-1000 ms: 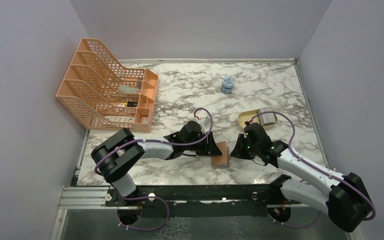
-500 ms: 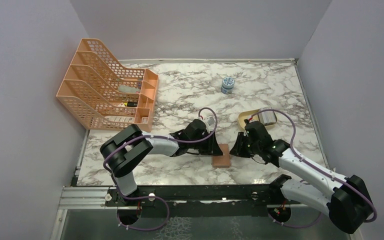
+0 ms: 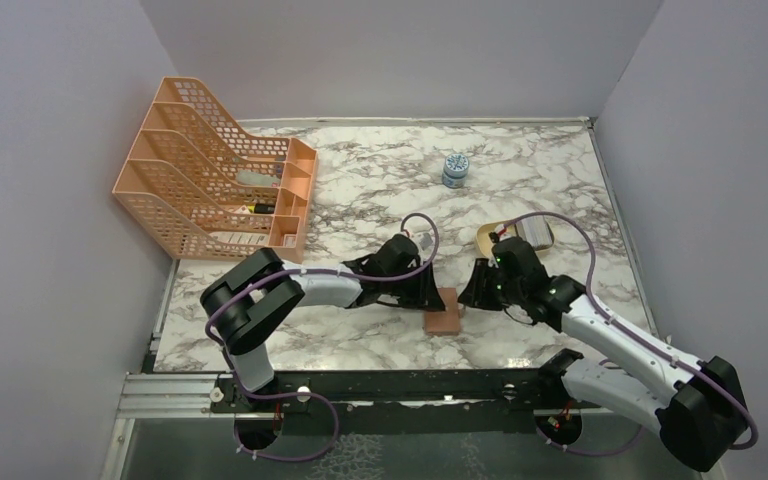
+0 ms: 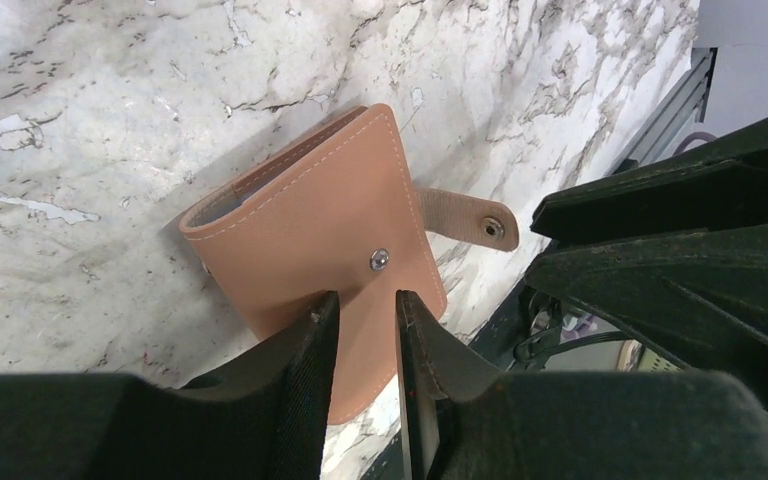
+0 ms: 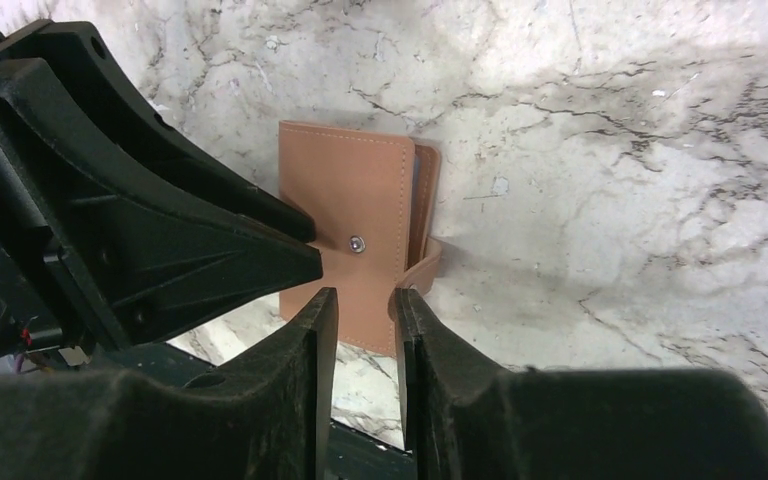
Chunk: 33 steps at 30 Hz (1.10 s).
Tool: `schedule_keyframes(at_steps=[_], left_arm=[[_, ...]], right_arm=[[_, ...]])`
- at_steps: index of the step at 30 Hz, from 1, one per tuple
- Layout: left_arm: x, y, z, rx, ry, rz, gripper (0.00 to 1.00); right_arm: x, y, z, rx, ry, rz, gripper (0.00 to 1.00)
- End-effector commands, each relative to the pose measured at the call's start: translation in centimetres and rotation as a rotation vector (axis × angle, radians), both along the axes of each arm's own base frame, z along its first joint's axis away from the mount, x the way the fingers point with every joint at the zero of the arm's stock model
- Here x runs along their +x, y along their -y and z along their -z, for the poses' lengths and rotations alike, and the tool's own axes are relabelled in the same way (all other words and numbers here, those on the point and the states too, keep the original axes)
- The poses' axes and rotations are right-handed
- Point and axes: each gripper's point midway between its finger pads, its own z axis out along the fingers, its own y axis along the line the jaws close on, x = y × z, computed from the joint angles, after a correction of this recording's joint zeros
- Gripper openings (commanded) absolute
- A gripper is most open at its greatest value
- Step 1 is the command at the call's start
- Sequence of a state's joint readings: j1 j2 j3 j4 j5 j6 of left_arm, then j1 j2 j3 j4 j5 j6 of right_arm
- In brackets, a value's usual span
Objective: Put the credit cards into the card holder
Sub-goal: Close the card holder at the center of the board.
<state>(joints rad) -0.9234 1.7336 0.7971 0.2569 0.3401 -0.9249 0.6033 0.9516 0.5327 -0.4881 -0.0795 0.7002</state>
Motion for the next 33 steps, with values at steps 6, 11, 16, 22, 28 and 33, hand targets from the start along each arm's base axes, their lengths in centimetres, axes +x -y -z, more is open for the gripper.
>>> schedule_keyframes(at_steps=[6,11,16,22,28,33], left_arm=[[0.9,-0.2,0.4,0.112,0.003,-0.004,0.29],[0.9,-0.4,0.5,0.126,-0.009,-0.018,0.29],[1.2,-0.5,-1.2,0.116,0.007,-0.016,0.28],[2.2,-1.1,-2.4,0.114,0.054,-0.032,0.28],[1.6,-0.4,-1.7,0.106,0.056,0.063,0.20],[1.1,-0.7,-0.5,0.116,0.039,0.076,0.17]], right_arm=[[0.8,-0.2,-1.7,0.033,0.019,0.068,0.40],[-0.2,-1.2,-0.2,0.115,-0.029,0.073,0.46],[-0.4,-1.4,-0.2,0.147,-0.012,0.060,0.43],[-0.7,-1.1,-0.1,0.147,-0.013,0.071,0.43],[-0.8,-1.5,-0.4,0.154,0.034,-0.007,0.40],[-1.2,-1.4,0.0,0.134,0.013,-0.025,0.40]])
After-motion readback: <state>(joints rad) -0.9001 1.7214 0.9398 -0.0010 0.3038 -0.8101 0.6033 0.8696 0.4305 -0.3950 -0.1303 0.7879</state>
